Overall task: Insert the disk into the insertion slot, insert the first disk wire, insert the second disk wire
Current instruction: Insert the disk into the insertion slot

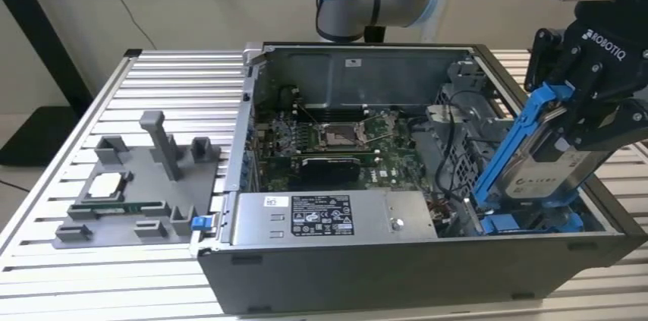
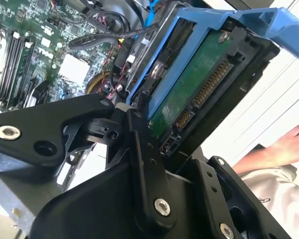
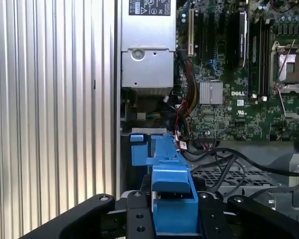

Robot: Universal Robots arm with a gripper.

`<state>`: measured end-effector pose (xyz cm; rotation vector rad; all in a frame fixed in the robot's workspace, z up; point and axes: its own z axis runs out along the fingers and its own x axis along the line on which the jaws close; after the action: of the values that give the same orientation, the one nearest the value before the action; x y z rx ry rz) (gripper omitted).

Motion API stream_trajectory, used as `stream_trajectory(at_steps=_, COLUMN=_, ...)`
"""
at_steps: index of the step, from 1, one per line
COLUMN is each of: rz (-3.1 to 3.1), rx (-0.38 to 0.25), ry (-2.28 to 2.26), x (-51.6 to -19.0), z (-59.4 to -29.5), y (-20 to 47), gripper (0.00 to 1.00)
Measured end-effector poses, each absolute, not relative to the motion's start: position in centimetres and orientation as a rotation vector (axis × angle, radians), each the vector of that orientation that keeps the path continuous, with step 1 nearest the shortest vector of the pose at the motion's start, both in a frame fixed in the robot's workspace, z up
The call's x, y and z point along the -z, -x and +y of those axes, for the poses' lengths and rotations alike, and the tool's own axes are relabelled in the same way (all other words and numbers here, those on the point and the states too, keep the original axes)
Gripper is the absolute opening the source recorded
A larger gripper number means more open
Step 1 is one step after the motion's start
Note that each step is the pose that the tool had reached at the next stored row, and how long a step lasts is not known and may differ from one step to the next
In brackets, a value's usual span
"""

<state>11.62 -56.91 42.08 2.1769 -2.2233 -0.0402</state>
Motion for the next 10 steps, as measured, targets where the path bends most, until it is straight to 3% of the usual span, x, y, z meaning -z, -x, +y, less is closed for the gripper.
stream_trajectory(at_steps=10, rz=-2.224, rx=0.041, ry=-2.177, x=-41.3, z=-56.92, y=-11.67, gripper=0.0)
